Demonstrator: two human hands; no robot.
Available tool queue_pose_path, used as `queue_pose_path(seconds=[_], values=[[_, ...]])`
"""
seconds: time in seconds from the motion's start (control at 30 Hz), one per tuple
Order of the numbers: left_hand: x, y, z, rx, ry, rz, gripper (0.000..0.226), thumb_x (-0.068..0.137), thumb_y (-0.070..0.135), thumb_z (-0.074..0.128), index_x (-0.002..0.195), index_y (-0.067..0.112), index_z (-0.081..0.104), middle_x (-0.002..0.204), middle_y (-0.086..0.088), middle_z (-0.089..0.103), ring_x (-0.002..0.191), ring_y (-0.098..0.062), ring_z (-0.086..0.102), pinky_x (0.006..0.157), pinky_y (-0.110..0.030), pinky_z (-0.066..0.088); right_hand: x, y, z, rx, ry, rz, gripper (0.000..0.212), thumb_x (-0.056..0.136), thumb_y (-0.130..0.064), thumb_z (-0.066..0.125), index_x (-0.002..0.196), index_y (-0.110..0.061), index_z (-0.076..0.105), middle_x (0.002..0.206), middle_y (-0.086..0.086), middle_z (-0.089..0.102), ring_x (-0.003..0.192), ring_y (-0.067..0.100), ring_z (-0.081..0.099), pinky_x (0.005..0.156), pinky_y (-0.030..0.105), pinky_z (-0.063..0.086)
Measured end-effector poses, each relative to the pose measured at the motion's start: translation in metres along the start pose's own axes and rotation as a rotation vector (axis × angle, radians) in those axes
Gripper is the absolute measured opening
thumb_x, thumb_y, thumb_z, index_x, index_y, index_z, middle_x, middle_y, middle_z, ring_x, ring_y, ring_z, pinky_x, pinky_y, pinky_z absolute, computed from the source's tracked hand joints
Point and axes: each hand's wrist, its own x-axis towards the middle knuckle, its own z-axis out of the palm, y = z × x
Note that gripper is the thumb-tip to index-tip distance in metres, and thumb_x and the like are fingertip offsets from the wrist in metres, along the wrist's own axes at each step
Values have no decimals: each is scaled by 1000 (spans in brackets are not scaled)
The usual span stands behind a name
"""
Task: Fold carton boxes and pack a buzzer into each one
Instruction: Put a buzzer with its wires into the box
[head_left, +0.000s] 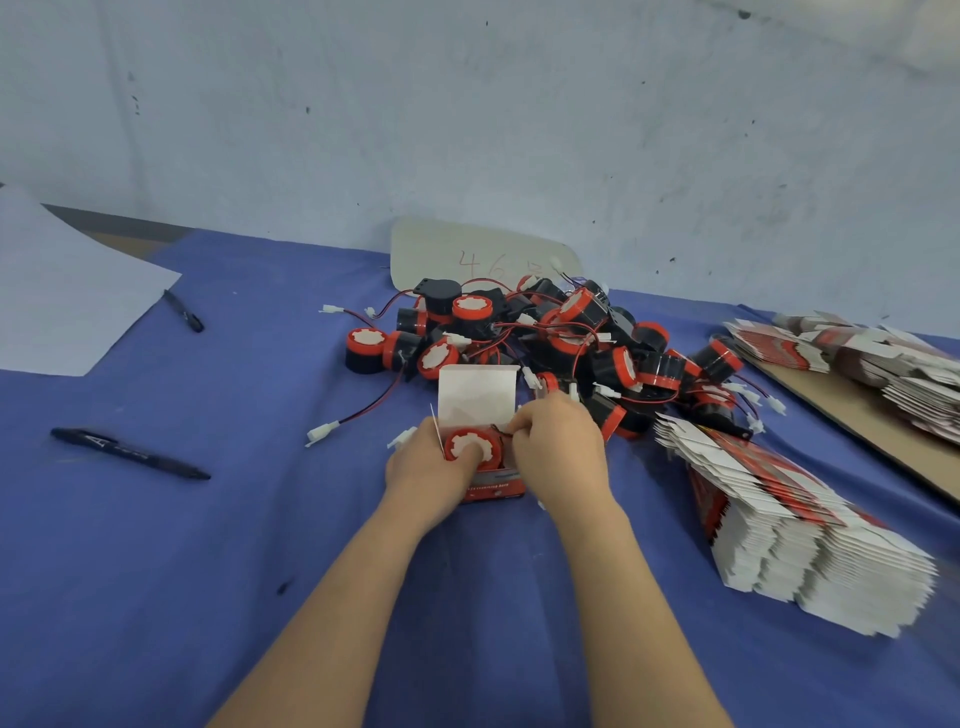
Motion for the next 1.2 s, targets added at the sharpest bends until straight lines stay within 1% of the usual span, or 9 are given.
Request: queue_pose_path(seconds=[0.13, 0.23, 0.33, 0.47, 0.67, 0.83, 0.93, 1.07, 1.2], values=[[0, 1, -1, 12, -4, 21, 36, 89, 33, 50, 121, 18, 56, 115, -4, 65, 111, -26, 58, 97, -44, 47, -8, 0, 5, 40, 7, -9, 27, 87, -21, 54, 65, -8, 61, 68, 6, 55, 66, 24, 47, 59, 33, 40], [0, 0, 0, 17, 2, 29, 33, 91, 32, 50, 120, 18, 58, 114, -3, 65, 111, -24, 58, 97, -44, 47, -10, 0, 7, 14, -1, -21, 27, 90, -39, 60, 86, -13, 68, 93, 5, 57, 86, 23, 55, 73, 35, 47], [0, -1, 0, 15, 8, 22, 31, 91, 27, 52, 121, 19, 56, 115, -3, 65, 111, -24, 58, 98, -44, 46, -12, 2, 11, 47, 23, -3, 25, 92, -36, 59, 97, -13, 68, 106, 5, 51, 95, 23, 53, 72, 27, 39], [0, -1, 1, 3, 20, -4, 33, 90, 28, 54, 122, 19, 56, 117, -3, 64, 113, -25, 57, 98, -43, 46, -16, 6, 14, 174, 90, 11, 14, 92, -26, 61, 86, -14, 60, 97, -1, 55, 89, 17, 50, 66, 24, 32], [-4, 1, 0, -19, 31, -16, 44, 81, 40, 54, 118, 18, 54, 114, -2, 64, 111, -24, 58, 97, -45, 46, -18, 11, 19, 272, 53, 0, 7, 90, -19, 60, 88, -13, 57, 94, -2, 58, 99, 20, 46, 83, 35, 43], [-3, 1, -1, 10, 9, 8, 39, 85, 36, 53, 119, 17, 56, 113, -3, 65, 110, -25, 58, 97, -45, 47, -16, 11, 20, 276, 26, -5, 29, 92, -18, 52, 120, -21, 59, 109, -5, 61, 109, 22, 44, 94, 41, 41], [-4, 4, -1, 29, -1, 9, 54, 74, 48, 44, 118, 19, 58, 115, -1, 65, 112, -24, 57, 97, -44, 46, -14, 11, 23, 115, 50, -35, 25, 98, -33, 46, 104, -24, 69, 108, -5, 62, 99, 21, 41, 84, 34, 36], [-3, 3, 0, 36, 4, 15, 48, 84, 47, 47, 121, 18, 56, 118, -2, 64, 113, -24, 57, 98, -43, 46, -12, 8, 28, 74, 109, -7, 43, 101, -43, 36, 75, -18, 61, 98, -5, 61, 94, 19, 39, 78, 32, 23], [0, 0, 0, 54, 20, 19, 34, 94, 36, 48, 123, 20, 55, 120, -2, 63, 116, -25, 56, 99, -43, 46, -13, 6, 32, 32, 139, -11, 32, 99, -43, 42, 97, -23, 67, 103, -7, 61, 99, 18, 40, 78, 30, 22]])
